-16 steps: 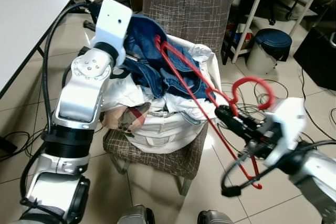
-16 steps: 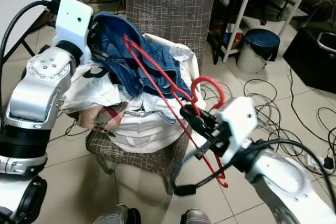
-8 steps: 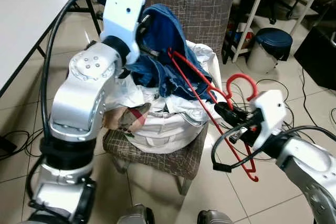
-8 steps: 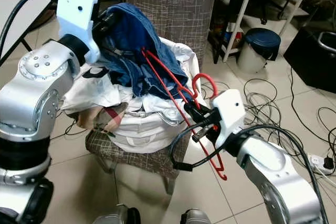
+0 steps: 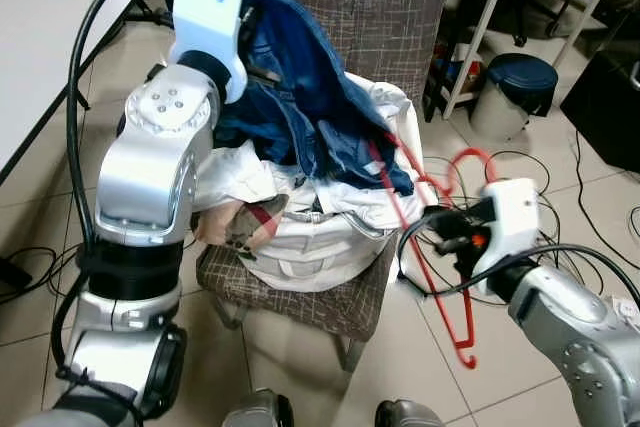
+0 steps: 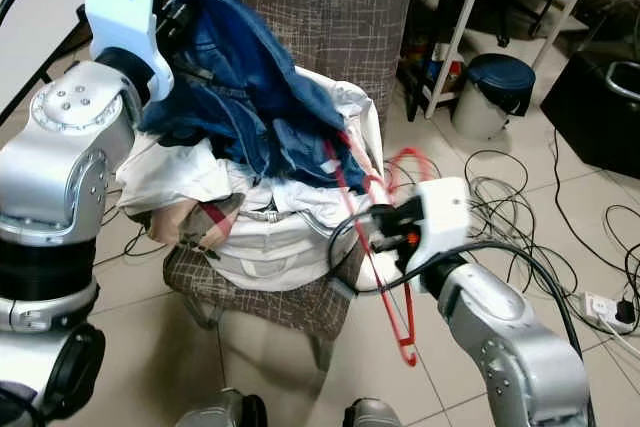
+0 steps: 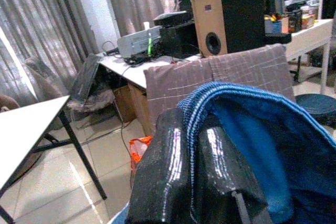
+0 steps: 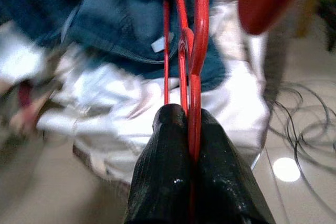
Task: Hang hanger
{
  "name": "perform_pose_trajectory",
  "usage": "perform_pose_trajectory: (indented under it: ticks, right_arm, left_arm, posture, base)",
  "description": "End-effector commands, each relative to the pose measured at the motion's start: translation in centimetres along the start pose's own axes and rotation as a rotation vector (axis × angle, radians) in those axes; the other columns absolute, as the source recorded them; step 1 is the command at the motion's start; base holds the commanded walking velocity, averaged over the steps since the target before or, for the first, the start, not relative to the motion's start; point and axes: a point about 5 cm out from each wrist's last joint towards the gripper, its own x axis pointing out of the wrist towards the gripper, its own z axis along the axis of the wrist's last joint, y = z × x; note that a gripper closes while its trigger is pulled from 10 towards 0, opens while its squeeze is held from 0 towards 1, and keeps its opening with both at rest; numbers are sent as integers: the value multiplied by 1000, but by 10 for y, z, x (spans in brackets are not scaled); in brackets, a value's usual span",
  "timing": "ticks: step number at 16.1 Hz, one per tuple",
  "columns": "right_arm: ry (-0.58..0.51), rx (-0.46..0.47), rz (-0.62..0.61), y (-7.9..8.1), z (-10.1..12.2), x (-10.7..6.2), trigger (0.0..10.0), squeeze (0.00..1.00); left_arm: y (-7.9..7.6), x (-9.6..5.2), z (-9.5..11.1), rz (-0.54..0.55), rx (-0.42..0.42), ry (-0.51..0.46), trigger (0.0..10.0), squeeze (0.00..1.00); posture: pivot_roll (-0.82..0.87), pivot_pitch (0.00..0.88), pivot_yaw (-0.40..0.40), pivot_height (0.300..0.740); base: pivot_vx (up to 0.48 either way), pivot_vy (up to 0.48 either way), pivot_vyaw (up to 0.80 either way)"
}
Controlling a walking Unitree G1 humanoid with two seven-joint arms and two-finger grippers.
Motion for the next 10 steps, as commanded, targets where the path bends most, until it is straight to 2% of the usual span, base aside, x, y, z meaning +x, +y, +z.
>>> perform_pose_trajectory:
  ticks: [1,3,4,5,7,9,10]
  right_arm:
    - [-23,50,-51,-6,4,-7,10000,0]
    - [-72,192,-111,-18,8,-7,10000,0]
    - [-106,300,-159,-31,10,-6,10000,0]
    - [-136,360,-190,-39,15,-6,10000,0]
    - [-207,467,-183,-42,30,-3,10000,0]
    - [-274,606,-115,-42,46,6,10000,0]
    - [-303,721,-45,-36,58,16,10000,0]
  left_arm:
    - [6,1,13,30,14,-55,0,0]
    - [2,2,15,1,6,-73,0,0]
    - [-3,0,17,-35,1,-92,0,0]
    - [-8,-2,18,-67,2,-112,0,0]
    - [-13,-7,18,-120,9,-145,0,0]
    - [-23,-18,17,-217,43,-210,0,0]
    - [-33,-27,12,-267,92,-215,0,0]
  posture:
    - [-110,78,53,740]
    - [-115,79,63,740]
    - [-115,79,65,740]
    - [-114,80,65,740]
    - [-111,79,61,740]
    - [-108,80,55,740]
    - [-97,78,37,740]
  base:
    - [0,0,0]
    - [0,0,0]
    - [0,0,0]
    - [0,0,0]
    - [0,0,0]
    - [0,0,0]
    - [0,0,0]
